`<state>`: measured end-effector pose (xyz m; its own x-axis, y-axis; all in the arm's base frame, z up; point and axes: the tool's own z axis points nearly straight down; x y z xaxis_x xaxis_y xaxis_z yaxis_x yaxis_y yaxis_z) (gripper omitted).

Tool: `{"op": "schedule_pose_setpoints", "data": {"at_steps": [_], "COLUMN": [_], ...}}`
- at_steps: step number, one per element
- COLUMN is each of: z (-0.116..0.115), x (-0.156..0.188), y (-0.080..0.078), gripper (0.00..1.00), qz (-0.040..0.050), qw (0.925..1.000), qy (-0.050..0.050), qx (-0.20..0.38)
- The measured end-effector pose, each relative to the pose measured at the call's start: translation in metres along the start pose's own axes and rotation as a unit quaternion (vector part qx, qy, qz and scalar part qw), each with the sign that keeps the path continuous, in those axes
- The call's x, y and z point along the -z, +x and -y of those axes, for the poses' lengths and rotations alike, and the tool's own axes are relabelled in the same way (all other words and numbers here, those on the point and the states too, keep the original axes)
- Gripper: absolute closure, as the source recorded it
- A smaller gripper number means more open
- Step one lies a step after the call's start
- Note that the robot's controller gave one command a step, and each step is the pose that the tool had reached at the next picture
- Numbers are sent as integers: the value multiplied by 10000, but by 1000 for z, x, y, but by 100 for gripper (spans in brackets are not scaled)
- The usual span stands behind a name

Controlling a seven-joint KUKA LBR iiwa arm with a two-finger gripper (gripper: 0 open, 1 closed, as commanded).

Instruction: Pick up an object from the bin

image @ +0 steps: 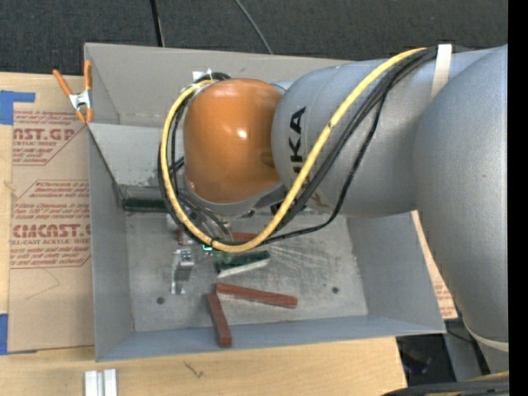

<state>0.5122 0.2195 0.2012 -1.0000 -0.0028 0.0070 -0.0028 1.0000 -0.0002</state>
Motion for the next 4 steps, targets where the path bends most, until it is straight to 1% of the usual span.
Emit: {"op": "schedule_pose_setpoints", "data": {"at_steps": [1, 2, 3, 4], "z": [1, 8, 43, 82], "x": [4, -14, -37, -38], "y": [-2, -8, 4, 2], "gripper": [0, 0, 0, 0], "qz": [37, 71, 28, 36], "qw": [10000, 9989, 9808, 9671], "qy": [-8, -18, 3, 4], "qx": [-9, 453, 1950, 2542]}}
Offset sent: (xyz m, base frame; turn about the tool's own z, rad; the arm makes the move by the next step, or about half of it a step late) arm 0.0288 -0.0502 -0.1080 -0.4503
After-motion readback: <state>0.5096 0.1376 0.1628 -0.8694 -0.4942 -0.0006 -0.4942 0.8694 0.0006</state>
